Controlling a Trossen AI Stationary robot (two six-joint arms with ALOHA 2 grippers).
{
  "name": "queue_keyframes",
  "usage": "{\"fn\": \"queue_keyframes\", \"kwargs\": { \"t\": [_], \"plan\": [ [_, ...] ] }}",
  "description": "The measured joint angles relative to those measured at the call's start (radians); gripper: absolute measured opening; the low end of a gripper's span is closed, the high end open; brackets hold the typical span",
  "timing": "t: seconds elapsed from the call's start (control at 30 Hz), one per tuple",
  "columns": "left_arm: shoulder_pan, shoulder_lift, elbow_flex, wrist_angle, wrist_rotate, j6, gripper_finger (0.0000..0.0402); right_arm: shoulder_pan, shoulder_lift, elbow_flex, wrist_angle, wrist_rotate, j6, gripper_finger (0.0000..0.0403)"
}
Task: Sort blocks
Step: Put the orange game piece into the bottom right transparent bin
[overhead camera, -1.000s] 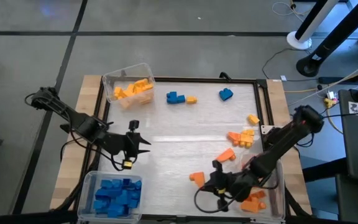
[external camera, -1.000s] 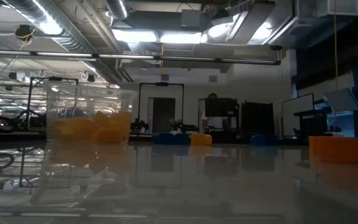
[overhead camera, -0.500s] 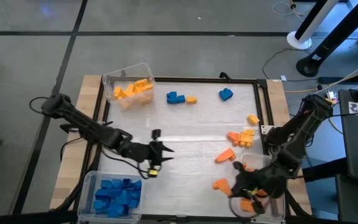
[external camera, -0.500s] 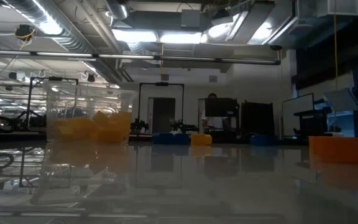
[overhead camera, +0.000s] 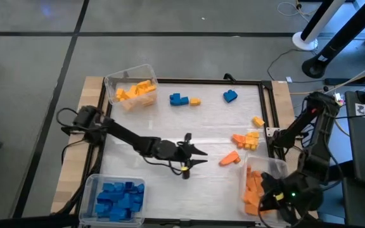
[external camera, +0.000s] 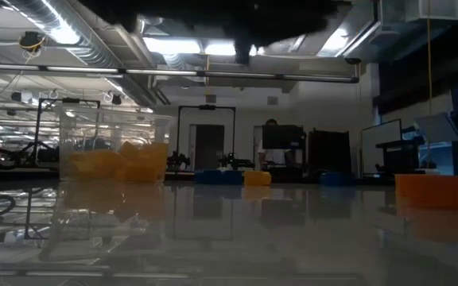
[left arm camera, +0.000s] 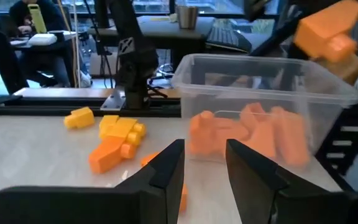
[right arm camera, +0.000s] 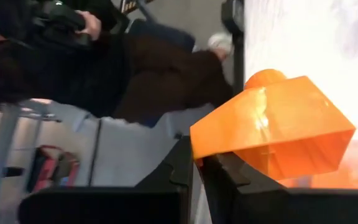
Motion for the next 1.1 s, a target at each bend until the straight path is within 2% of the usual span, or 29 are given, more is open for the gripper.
{"fn": "queue_keyframes", "kwargs": {
  "t": [0.2,0.33,0.47,0.6,0.8,0.97,1.1],
  "plan": [
    [0.041,0.146,0.047,0.111,0.017,-0.025,0.0108,0.059,-0.004,0.000,-0.118,-0.100,0.216,0.0028],
    [0.059,0.236,0.106,0.135,0.050,-0.027,0.0108,0.080,-0.004,0.000,-0.251,-0.185,0.340,0.0028],
    [0.070,0.303,0.175,0.131,0.056,-0.024,0.0108,0.079,-0.003,0.000,-0.329,-0.226,0.410,0.0028],
    [0.076,0.350,0.229,0.123,0.055,-0.024,0.0108,0.078,-0.003,0.000,-0.344,-0.227,0.438,0.0028],
    [0.078,0.396,0.290,0.013,0.056,-0.025,0.0112,0.078,0.003,0.000,-0.347,-0.227,0.438,0.0028],
    [0.081,0.432,0.334,-0.090,0.058,-0.046,0.0141,0.078,0.004,0.000,-0.387,-0.227,0.438,0.0028],
    [0.088,0.448,0.344,-0.090,0.076,-0.090,0.0169,0.077,0.004,0.000,-0.401,-0.215,0.438,0.0028]
  ]
}}
